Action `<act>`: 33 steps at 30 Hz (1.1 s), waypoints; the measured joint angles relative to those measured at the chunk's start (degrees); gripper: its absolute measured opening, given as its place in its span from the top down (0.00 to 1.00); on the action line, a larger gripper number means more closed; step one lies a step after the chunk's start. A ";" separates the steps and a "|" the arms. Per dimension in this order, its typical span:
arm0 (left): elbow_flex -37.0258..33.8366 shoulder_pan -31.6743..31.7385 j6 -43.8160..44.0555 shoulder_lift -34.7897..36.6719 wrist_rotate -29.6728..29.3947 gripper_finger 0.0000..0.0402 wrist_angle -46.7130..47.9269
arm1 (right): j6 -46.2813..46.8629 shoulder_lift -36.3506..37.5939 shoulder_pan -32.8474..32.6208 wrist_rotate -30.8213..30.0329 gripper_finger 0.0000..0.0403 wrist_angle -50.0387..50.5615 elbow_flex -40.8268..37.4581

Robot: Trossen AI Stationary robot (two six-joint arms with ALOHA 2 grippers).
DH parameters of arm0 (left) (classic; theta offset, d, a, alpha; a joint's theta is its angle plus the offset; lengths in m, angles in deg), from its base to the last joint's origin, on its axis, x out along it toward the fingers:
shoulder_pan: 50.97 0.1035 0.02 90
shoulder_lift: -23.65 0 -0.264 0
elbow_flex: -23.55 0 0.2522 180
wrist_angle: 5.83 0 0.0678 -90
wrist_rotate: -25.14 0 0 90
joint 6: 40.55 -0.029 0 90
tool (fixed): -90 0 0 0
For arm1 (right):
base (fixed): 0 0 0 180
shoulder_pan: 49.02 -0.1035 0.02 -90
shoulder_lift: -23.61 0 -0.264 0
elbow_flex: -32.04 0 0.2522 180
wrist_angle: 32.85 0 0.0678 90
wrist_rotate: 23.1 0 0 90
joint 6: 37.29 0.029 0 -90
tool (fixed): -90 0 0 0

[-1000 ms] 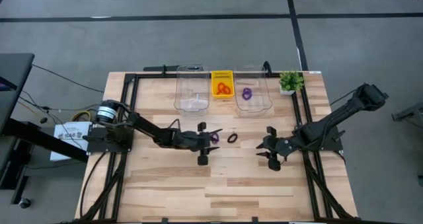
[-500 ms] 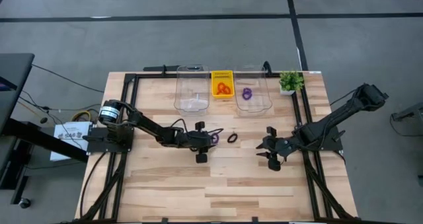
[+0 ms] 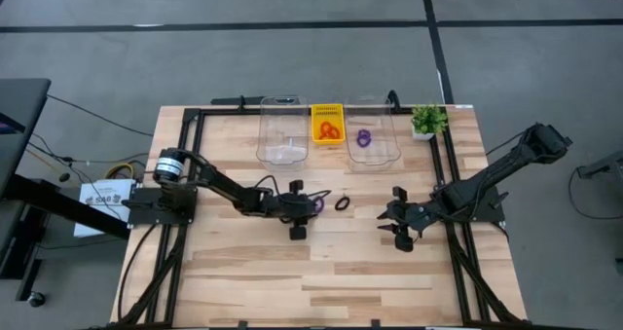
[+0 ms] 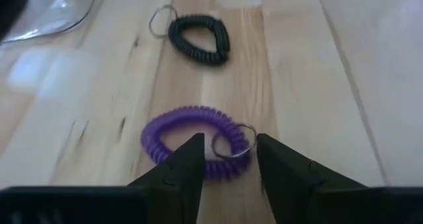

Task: Sort spring keychains
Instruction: Put the purple spring keychain into the right transparent bin

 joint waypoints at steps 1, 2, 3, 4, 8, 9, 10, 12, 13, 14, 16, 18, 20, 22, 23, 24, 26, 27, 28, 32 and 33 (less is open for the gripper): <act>0.43 0.39 -0.08 -1.19 0.72 0.67 -0.69 | 0.00 0.00 0.00 0.00 0.70 -0.06 0.00; 1.06 0.76 -0.07 -2.43 1.52 0.67 -0.96 | 0.00 0.00 0.00 0.00 0.70 -0.21 0.00; 1.74 1.22 -0.05 -3.47 2.63 0.68 -0.89 | -0.02 0.00 0.00 0.00 0.70 -0.24 0.00; 2.28 1.68 0.06 -4.23 3.78 0.68 -0.95 | 0.00 0.00 0.00 0.00 0.70 -0.23 0.00; 2.99 2.52 0.17 -4.59 6.77 0.71 -0.52 | -0.01 0.00 0.00 0.02 0.70 -0.24 0.00; 2.97 2.46 0.17 -4.28 7.04 0.72 -0.47 | 0.00 0.00 0.00 0.02 0.70 -0.24 0.00; 2.97 2.24 0.17 -3.65 7.08 0.74 -0.08 | -0.02 0.00 0.00 0.02 0.70 -0.24 0.00; 2.78 1.80 0.15 -2.36 7.70 0.78 0.98 | -0.02 0.00 0.00 0.02 0.70 -0.26 0.00; 2.70 1.52 0.13 -1.67 8.58 0.81 1.40 | 0.00 0.00 0.00 0.02 0.70 -0.24 0.00; 2.51 1.19 0.12 -0.90 9.08 0.84 1.85 | 0.00 0.00 0.00 0.02 0.70 -0.29 0.00; 2.43 0.39 0.10 0.54 10.92 0.90 2.74 | -0.02 0.00 0.00 -0.05 0.70 -0.69 0.00; 2.43 -0.60 -0.37 2.18 11.95 0.95 2.59 | -0.33 0.00 0.00 -0.25 0.70 -2.39 0.00; 2.49 -1.71 -1.41 3.74 12.07 0.96 1.83 | -1.60 0.00 0.00 -0.28 0.70 -5.00 0.00; 2.49 -2.92 -2.52 4.97 11.75 0.94 1.32 | -3.24 0.00 0.00 -0.31 0.70 -8.80 0.00; 2.47 -3.62 -2.93 5.65 11.73 0.93 1.03 | -4.40 0.00 0.00 -0.41 0.70 -10.91 0.00; 2.47 -4.33 -3.27 6.40 11.78 0.92 0.33 | -5.65 0.00 0.00 -0.50 0.70 -13.16 0.00; 2.50 -5.64 -3.89 7.88 11.88 0.92 -1.76 | -8.58 0.00 0.00 -0.52 0.70 -17.42 0.00; 2.54 -6.28 -4.26 8.54 11.87 0.92 -2.55 | -10.09 -0.13 -0.09 -0.52 0.70 -19.43 0.00; 2.54 -6.86 -4.46 9.07 11.76 0.93 -3.25 | -11.60 -0.51 -0.26 -0.57 0.70 -21.42 0.00; 2.56 -8.70 -4.57 10.73 11.56 0.94 -7.50 | -17.54 -3.96 -0.79 -0.66 0.70 -29.85 0.02; 2.56 -8.98 -4.57 10.94 11.58 0.94 -8.68 | -19.05 -5.44 -0.73 -0.64 0.70 -32.16 0.02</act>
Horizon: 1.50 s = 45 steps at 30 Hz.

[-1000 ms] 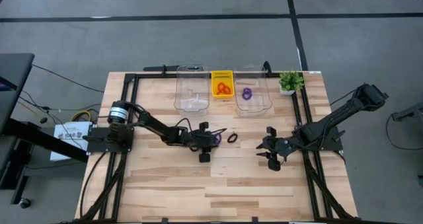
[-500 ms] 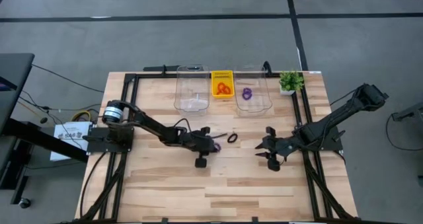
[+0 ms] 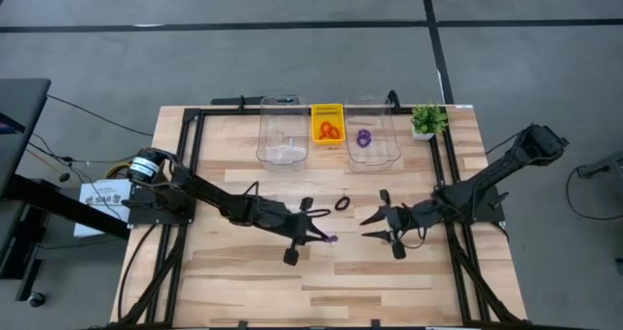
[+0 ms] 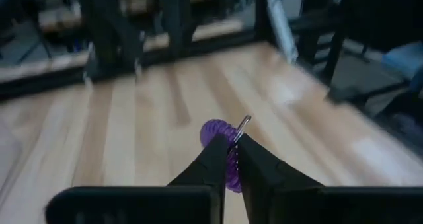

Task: Sort spring keychains
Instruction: Put the purple spring keychain into the right transparent bin

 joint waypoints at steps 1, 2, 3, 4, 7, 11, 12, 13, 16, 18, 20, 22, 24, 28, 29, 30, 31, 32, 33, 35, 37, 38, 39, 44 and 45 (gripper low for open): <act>0.05 -0.25 0.01 0.01 0.04 0.94 -1.35 | -1.36 -1.48 0.04 -0.01 0.70 -2.63 0.00; 0.06 -0.45 0.02 0.01 0.02 0.93 -2.30 | -2.66 -3.17 0.05 -0.02 0.70 -5.54 0.00; 0.06 -0.63 0.09 -0.03 -0.02 0.93 -3.26 | -4.10 -5.07 0.06 -0.03 0.70 -8.72 0.00; 0.06 -0.68 0.21 -0.22 -0.04 0.93 -4.35 | -5.63 -6.89 0.11 -0.04 0.70 -11.69 0.00; 0.06 -0.66 1.04 -0.62 -0.03 0.93 -5.36 | -9.42 -12.45 0.42 0.06 0.70 -21.70 0.00; 0.06 -0.18 1.83 -0.65 -0.05 0.93 -5.46 | -11.49 -18.96 0.82 0.16 0.70 -31.50 0.27; 0.06 -0.13 1.89 -0.62 -0.10 0.93 -5.47 | -11.48 -20.36 0.95 0.18 0.70 -32.55 0.69; 0.06 -0.13 1.92 -0.63 -0.09 0.93 -5.47 | -11.50 -21.58 1.15 0.18 0.70 -33.04 1.16; 0.06 -0.23 1.95 -0.63 -0.03 0.93 -5.47 | -11.48 -24.93 1.95 0.24 0.70 -33.26 3.42; 0.06 -0.20 1.95 -0.65 -0.04 0.93 -5.47 | -11.46 -26.89 2.41 0.37 0.70 -33.21 4.78; 0.06 -0.18 1.95 -0.62 -0.05 0.92 -5.47 | -11.48 -28.66 2.70 0.40 0.70 -33.29 6.36; 0.06 -0.18 1.97 -0.65 -0.05 0.92 -5.46 | -11.46 -30.07 2.85 0.43 0.70 -33.22 7.31; 0.06 -0.20 1.97 -0.62 -0.01 0.92 -5.42 | -11.46 -31.13 2.85 0.44 0.70 -33.21 8.12; 0.06 -0.18 1.99 -0.64 -0.05 0.92 -5.38 | -9.45 -31.85 2.85 0.42 0.72 -33.23 8.57; 0.06 -0.18 1.99 -0.62 -0.11 0.92 -5.38 | -8.82 -31.85 2.85 0.46 0.74 -33.20 8.57; 0.06 -0.15 2.09 -0.63 -0.09 0.92 -5.38 | -8.51 -31.65 2.98 0.44 0.77 -32.64 8.57; 0.06 -0.18 2.19 -0.63 -0.08 0.92 -5.35 | -8.47 -31.35 3.08 0.44 0.81 -31.88 8.57; 0.06 -0.18 2.21 -0.64 -0.05 0.92 -5.34 | -8.47 -31.04 3.11 0.44 0.86 -31.29 8.57; 0.06 -0.18 2.21 -0.62 -0.05 0.92 -5.34 | -8.48 -30.67 3.11 0.44 0.91 -30.56 8.57; 0.06 -0.18 2.21 -0.64 -0.05 0.92 -5.34 | -8.59 -30.12 3.07 0.49 0.96 -29.61 8.57; 0.06 -0.18 2.21 -0.62 -0.05 0.92 -5.34 | -8.45 -30.06 3.00 0.51 0.95 -29.48 8.57; 0.06 -0.18 2.21 -0.62 -0.04 0.92 -5.34 | -8.45 -30.06 3.00 0.53 0.94 -29.39 8.57; 0.06 -0.18 2.21 -0.62 -0.03 0.92 -5.31 | -8.45 -30.06 3.00 0.59 0.94 -29.38 8.57; 0.06 -0.18 2.20 -0.64 -0.05 0.92 -5.31 | -8.45 -30.06 3.00 0.60 0.98 -29.06 8.57; 0.06 -0.18 2.16 -0.64 -0.05 0.91 -5.31 | -8.45 -30.06 3.00 0.61 0.97 -29.06 8.57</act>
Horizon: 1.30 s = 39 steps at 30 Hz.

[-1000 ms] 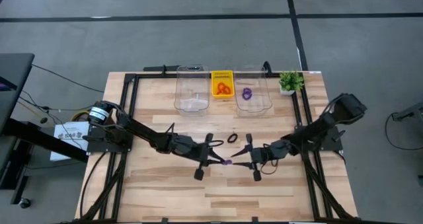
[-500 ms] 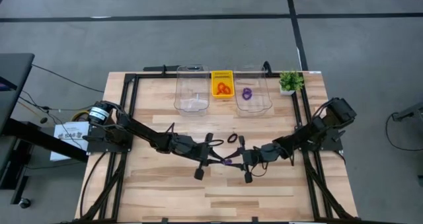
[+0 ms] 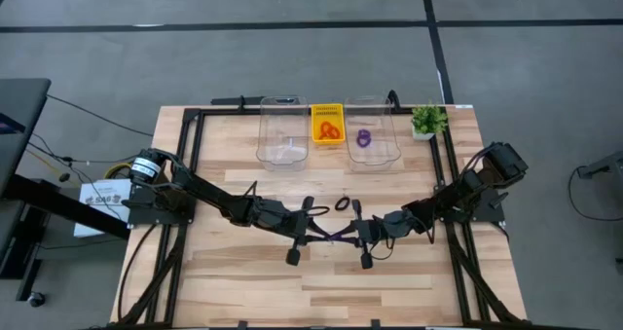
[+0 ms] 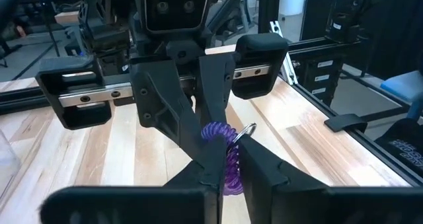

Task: Sort spring keychains
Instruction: Put the purple spring keychain into the right transparent bin

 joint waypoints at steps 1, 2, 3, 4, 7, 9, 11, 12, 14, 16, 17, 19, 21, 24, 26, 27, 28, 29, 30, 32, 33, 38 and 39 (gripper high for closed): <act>0.00 0.00 -0.09 0.02 0.00 0.90 0.02 | 0.00 0.00 0.00 0.00 0.97 0.00 0.00; 0.00 0.00 -0.26 0.02 0.00 0.89 0.02 | 0.02 0.00 0.00 -0.02 0.96 0.00 0.00; 0.00 0.00 -0.28 0.02 0.00 0.88 0.04 | 0.02 0.00 0.00 -0.02 0.95 0.00 0.00; 0.01 0.00 -0.29 0.02 0.00 0.86 0.21 | 0.02 0.00 0.00 0.00 0.95 0.00 0.00; 0.02 0.00 -0.35 0.02 0.00 0.80 0.90 | 0.00 0.00 0.00 0.00 0.96 0.02 0.00; 0.02 0.00 -0.32 0.02 0.00 0.76 0.92 | 0.01 0.00 0.00 0.00 0.98 0.04 0.00; 0.02 0.00 -0.35 0.02 0.00 0.73 0.92 | 0.02 0.00 0.00 0.00 0.98 0.04 0.00; 0.02 0.00 -0.35 0.02 0.00 0.72 0.92 | 0.02 0.00 0.00 0.00 0.97 0.04 0.00; 0.02 0.00 -0.35 0.02 0.00 0.70 0.92 | 0.04 0.00 0.00 -0.04 0.96 0.04 0.00; 0.02 0.01 -0.37 0.02 -0.20 0.68 1.27 | 0.48 0.00 0.00 -0.04 0.95 -0.10 0.00; 0.02 0.13 -0.37 0.02 -0.77 0.68 1.50 | 0.94 0.08 0.00 -0.06 0.95 -0.23 0.00; 0.02 0.34 -0.21 0.02 -2.32 0.68 2.38 | 1.94 0.93 0.00 -0.07 0.96 0.23 0.00; 0.02 0.75 -0.11 0.02 -4.70 0.68 3.47 | 2.39 2.32 0.00 -0.09 0.97 1.26 0.00; 0.02 1.47 0.55 0.02 -7.43 0.69 5.64 | 2.49 5.61 -0.20 -0.26 0.97 4.85 0.00; 0.02 2.19 1.83 0.02 -7.94 0.69 6.16 | 2.57 8.35 -0.62 -1.23 0.96 8.27 0.00; 0.02 2.56 2.62 0.02 -7.94 0.69 6.23 | 2.60 9.68 -0.87 -2.20 0.96 9.82 0.00; 0.02 2.89 3.29 0.02 -7.96 0.68 6.43 | 2.58 11.13 -1.14 -3.68 0.96 11.74 0.00; 0.02 3.20 4.00 0.02 -7.96 0.68 6.60 | 2.54 12.73 -1.42 -5.54 0.96 13.57 0.00; 0.02 3.40 4.51 0.02 -7.98 0.68 6.93 | 2.39 14.37 -1.61 -7.61 0.96 15.11 0.00; 0.02 3.77 5.62 0.02 -7.98 0.69 7.71 | 1.54 18.44 -1.44 -11.54 0.97 18.92 0.00; 0.02 3.86 5.88 0.02 -7.96 0.69 8.19 | 1.05 20.75 -1.02 -13.24 0.97 21.04 0.00; 0.02 3.96 6.07 0.02 -7.96 0.70 8.50 | 0.49 33.40 5.05 -18.04 0.96 34.11 0.00; 0.02 3.96 6.06 0.02 -7.96 0.70 8.50 | 0.49 35.79 7.06 -18.61 0.96 37.08 0.00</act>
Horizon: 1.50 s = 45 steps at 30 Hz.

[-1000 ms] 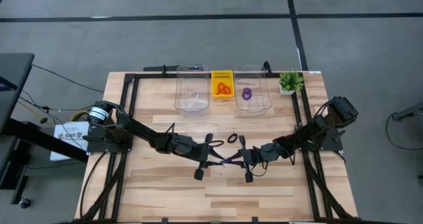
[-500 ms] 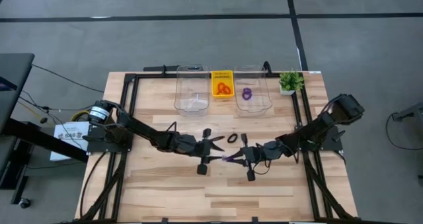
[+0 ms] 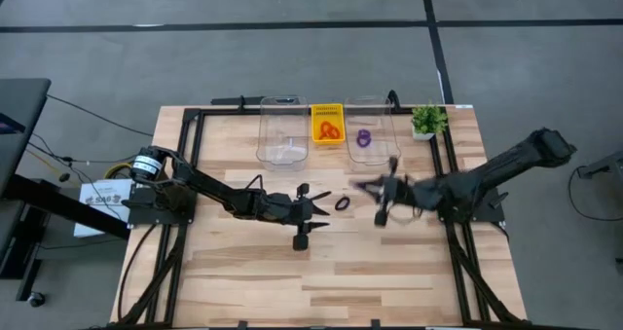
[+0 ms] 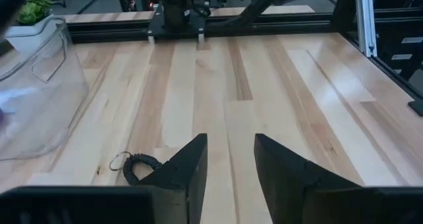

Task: Sort spring keychains
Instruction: Put the purple spring keychain into the right transparent bin

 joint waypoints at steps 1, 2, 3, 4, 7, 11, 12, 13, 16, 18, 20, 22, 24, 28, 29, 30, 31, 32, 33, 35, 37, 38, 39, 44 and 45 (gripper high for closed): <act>0.00 0.00 0.00 0.00 0.00 0.70 -0.02 | 0.11 2.36 2.35 -0.33 0.96 3.16 0.00; 0.00 0.00 0.00 0.00 0.00 0.70 -0.02 | 0.77 4.44 4.80 -0.33 0.96 5.84 0.01; 0.00 0.00 0.01 0.00 0.00 0.70 -0.02 | 2.19 6.59 7.87 -0.07 0.96 9.25 0.30; 0.00 0.00 0.00 0.00 0.00 0.69 -0.02 | 4.34 8.29 11.03 0.81 0.96 13.21 0.95; 0.00 0.02 0.00 0.00 0.00 0.69 -0.02 | 11.46 10.95 21.47 5.52 0.96 24.62 4.10; 0.00 0.00 0.00 0.00 0.02 0.69 -0.04 | 14.88 9.63 34.70 16.24 0.96 32.94 8.23; 0.00 0.00 0.00 0.00 0.01 0.70 -0.04 | 15.01 8.64 37.56 19.09 0.96 33.73 9.23; 0.00 0.00 0.00 0.00 0.02 0.70 -0.05 | 15.02 7.36 40.13 21.74 0.96 34.69 10.24; 0.00 0.00 0.00 0.00 0.02 0.70 -0.07 | 15.07 2.18 46.49 29.45 0.96 37.16 13.87; 0.00 -0.02 0.07 0.00 0.02 0.70 -0.07 | 15.11 -1.89 49.76 34.16 0.96 39.64 16.57; 0.00 -0.10 1.08 0.00 0.04 0.70 -0.07 | 15.09 -6.45 52.22 37.40 0.95 42.12 19.34; 0.00 -0.13 1.85 0.00 0.07 0.70 0.00 | 14.59 -10.88 54.13 38.57 0.95 44.59 21.92; -0.02 -0.13 2.72 0.00 0.08 0.70 0.07 | 13.22 -15.11 55.79 38.73 0.95 46.40 24.34; -0.02 -0.29 4.07 0.00 0.07 0.70 0.50 | 12.08 -22.58 58.32 42.20 0.95 47.93 27.45; -0.02 -0.35 4.07 0.00 0.09 0.70 0.59 | 12.06 -24.22 58.68 43.36 0.95 47.84 27.94; -0.02 -0.48 4.07 0.00 0.09 0.70 0.65 | 11.91 -25.74 59.04 44.14 0.94 47.88 28.44; -0.02 -0.58 4.07 0.00 0.09 0.70 0.71 | 11.68 -27.14 59.18 44.24 0.94 47.75 28.83; -0.02 -0.71 4.07 0.00 0.09 0.70 0.89 | 11.54 -28.43 59.19 44.22 0.94 47.71 29.03; -0.04 -0.79 4.07 0.00 0.09 0.70 1.00 | 11.52 -29.62 59.19 44.22 0.94 47.74 29.14; -0.04 -0.81 4.07 0.00 0.09 0.70 0.98 | 11.51 -31.84 59.31 44.21 0.94 47.58 29.40; -0.04 -0.81 4.07 0.00 0.09 0.70 1.01 | 11.49 -33.13 59.48 44.20 0.94 47.58 29.40; -0.04 -0.81 4.07 0.00 0.09 0.70 1.05 | 11.43 -33.83 59.52 44.14 0.94 47.38 29.47; -0.04 -0.81 4.07 0.00 0.09 0.70 1.09 | 11.00 -34.33 59.59 44.04 0.94 47.16 29.49; -0.04 -0.81 4.07 0.00 0.07 0.70 1.42 | 10.49 -36.15 59.85 43.35 0.93 47.32 29.49; -0.04 -0.81 4.07 0.00 0.07 0.70 1.42 | 10.48 -36.50 59.83 42.65 0.93 47.46 29.49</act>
